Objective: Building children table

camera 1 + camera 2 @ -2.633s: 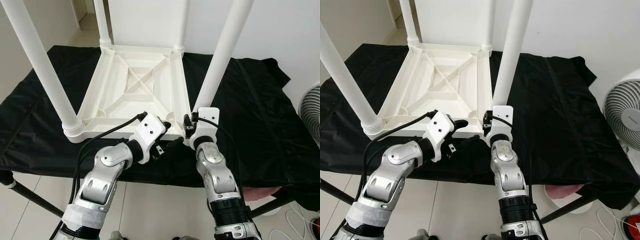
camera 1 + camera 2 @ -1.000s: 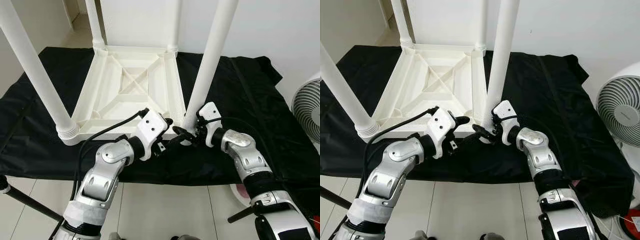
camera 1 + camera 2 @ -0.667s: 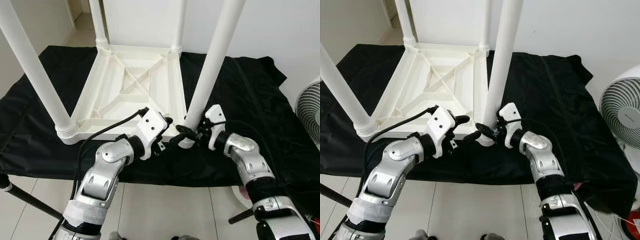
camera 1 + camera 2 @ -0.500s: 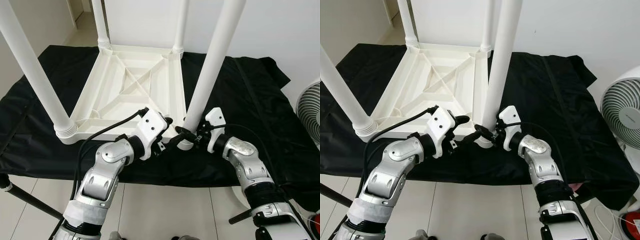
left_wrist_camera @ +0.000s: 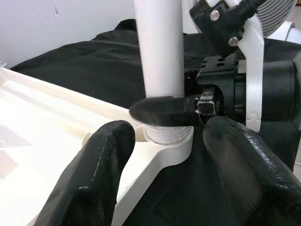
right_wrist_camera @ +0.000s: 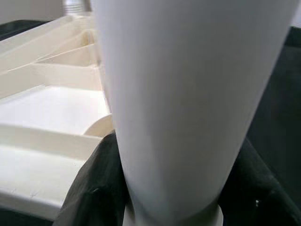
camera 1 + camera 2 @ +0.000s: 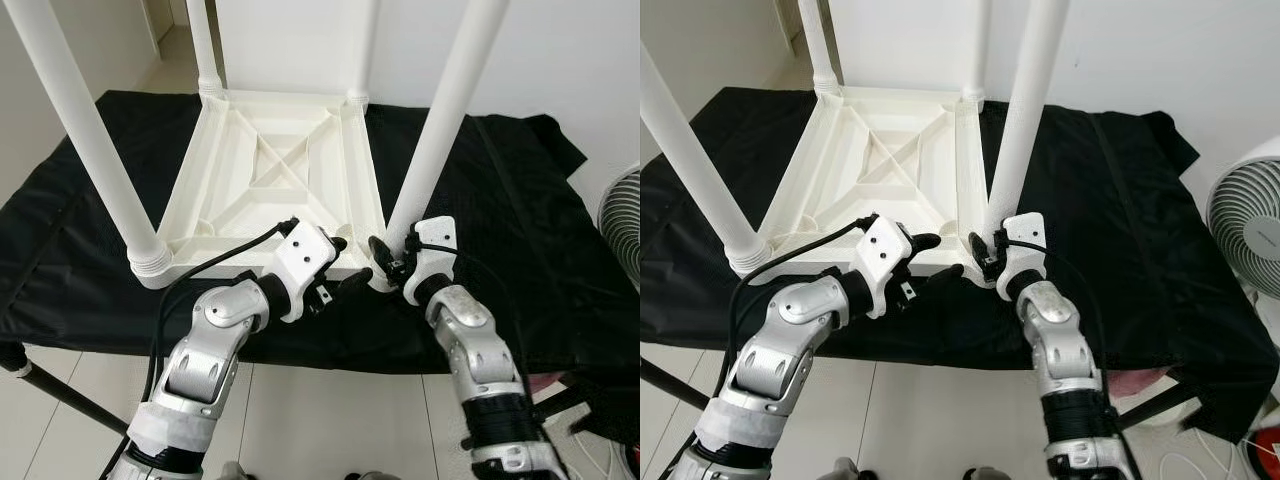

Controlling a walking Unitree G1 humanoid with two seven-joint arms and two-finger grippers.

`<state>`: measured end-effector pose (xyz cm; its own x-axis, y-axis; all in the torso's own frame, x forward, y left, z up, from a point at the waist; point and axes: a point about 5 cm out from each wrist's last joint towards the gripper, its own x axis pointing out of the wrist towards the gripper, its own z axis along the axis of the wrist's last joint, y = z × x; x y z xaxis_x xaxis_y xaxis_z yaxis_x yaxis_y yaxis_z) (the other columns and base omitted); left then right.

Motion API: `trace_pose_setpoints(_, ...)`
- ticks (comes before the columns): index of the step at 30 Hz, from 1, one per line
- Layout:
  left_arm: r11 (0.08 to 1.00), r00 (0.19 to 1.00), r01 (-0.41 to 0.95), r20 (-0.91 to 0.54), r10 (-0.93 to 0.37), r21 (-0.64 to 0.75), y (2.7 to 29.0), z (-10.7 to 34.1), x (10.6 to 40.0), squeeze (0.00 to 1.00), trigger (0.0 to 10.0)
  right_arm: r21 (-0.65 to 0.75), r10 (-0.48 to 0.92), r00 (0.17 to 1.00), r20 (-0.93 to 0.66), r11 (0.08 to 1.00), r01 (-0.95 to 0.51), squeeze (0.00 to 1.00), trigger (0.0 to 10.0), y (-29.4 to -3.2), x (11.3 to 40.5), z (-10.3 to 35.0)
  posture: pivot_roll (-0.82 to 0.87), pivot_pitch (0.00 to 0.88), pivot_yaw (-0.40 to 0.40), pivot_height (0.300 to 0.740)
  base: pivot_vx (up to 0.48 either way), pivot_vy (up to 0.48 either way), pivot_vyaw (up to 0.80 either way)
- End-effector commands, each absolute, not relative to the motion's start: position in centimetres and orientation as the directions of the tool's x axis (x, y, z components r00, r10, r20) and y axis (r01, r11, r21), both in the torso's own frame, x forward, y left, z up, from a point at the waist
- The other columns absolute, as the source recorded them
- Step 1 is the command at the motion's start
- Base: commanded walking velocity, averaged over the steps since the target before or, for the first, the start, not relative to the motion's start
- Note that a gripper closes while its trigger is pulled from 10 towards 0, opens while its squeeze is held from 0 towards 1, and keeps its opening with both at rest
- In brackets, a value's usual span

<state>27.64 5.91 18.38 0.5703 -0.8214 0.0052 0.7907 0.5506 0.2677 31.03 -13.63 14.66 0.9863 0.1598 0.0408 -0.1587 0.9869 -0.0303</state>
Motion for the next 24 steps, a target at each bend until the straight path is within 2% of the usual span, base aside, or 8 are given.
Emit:
trace_pose_setpoints(1, 0.599, 0.616, 0.761, 0.014, -0.788, 0.251, 5.8, 18.1, 27.8, 0.00, 10.0, -0.033, -0.003, 1.000, 0.019, 0.999, 0.004, 0.00, 10.0, -14.2, 29.9, 13.8, -0.16, 0.072, 0.010, 0.740, 0.000, 0.000, 0.00)
trace_pose_setpoints(3, 0.598, 0.615, 0.761, 0.015, -0.789, 0.251, 5.7, 18.2, 27.9, 0.00, 10.0, -0.024, -0.029, 1.000, 0.009, 0.999, 0.030, 0.00, 10.0, -13.7, 29.5, 13.4, -0.16, 0.072, 0.010, 0.740, 0.000, 0.000, 0.00)
trace_pose_setpoints(6, 0.600, 0.616, 0.759, 0.019, -0.787, 0.250, 5.7, 18.2, 27.9, 0.00, 10.0, -0.024, 0.022, 0.999, 0.028, 0.999, -0.022, 0.00, 10.0, -12.1, 29.3, 13.9, -0.15, 0.072, 0.009, 0.740, 0.000, 0.000, 0.00)
trace_pose_setpoints(11, 0.600, 0.616, 0.760, 0.017, -0.787, 0.250, 5.8, 18.2, 27.9, 0.00, 10.0, 0.019, 0.027, 1.000, 0.017, 0.999, -0.027, 0.00, 10.0, -12.1, 29.5, 14.2, -0.16, 0.073, 0.010, 0.740, 0.000, 0.000, 0.00)
trace_pose_setpoints(12, 0.600, 0.616, 0.760, 0.016, -0.787, 0.251, 5.8, 18.1, 27.8, 0.00, 10.0, 0.037, 0.040, 0.999, 0.009, 0.999, -0.040, 0.80, 10.0, -12.0, 29.6, 14.1, -0.15, 0.071, 0.005, 0.740, 0.000, 0.000, 0.00)
trace_pose_setpoints(13, 0.602, 0.618, 0.758, 0.016, -0.786, 0.252, 5.8, 18.1, 27.8, 0.00, 10.0, 0.050, 0.053, 0.999, 0.011, 0.997, -0.054, 1.00, 10.0, -11.9, 29.5, 14.2, -0.15, 0.072, 0.001, 0.740, 0.000, 0.000, 0.00)
trace_pose_setpoints(18, 0.606, 0.623, 0.754, 0.016, -0.782, 0.254, 5.9, 18.1, 27.9, 0.00, 10.0, 0.076, 0.086, 0.996, 0.027, 0.993, -0.088, 1.00, 10.0, -11.6, 29.4, 14.7, -0.15, 0.069, 0.000, 0.740, 0.000, 0.000, 0.00)
trace_pose_setpoints(24, 0.602, 0.621, 0.755, 0.011, -0.784, 0.258, 5.9, 18.0, 27.8, 0.00, 10.0, 0.022, 0.153, 0.986, 0.064, 0.988, -0.155, 1.00, 10.0, -12.3, 29.8, 15.6, -0.15, 0.066, 0.000, 0.740, 0.000, 0.000, 0.00)
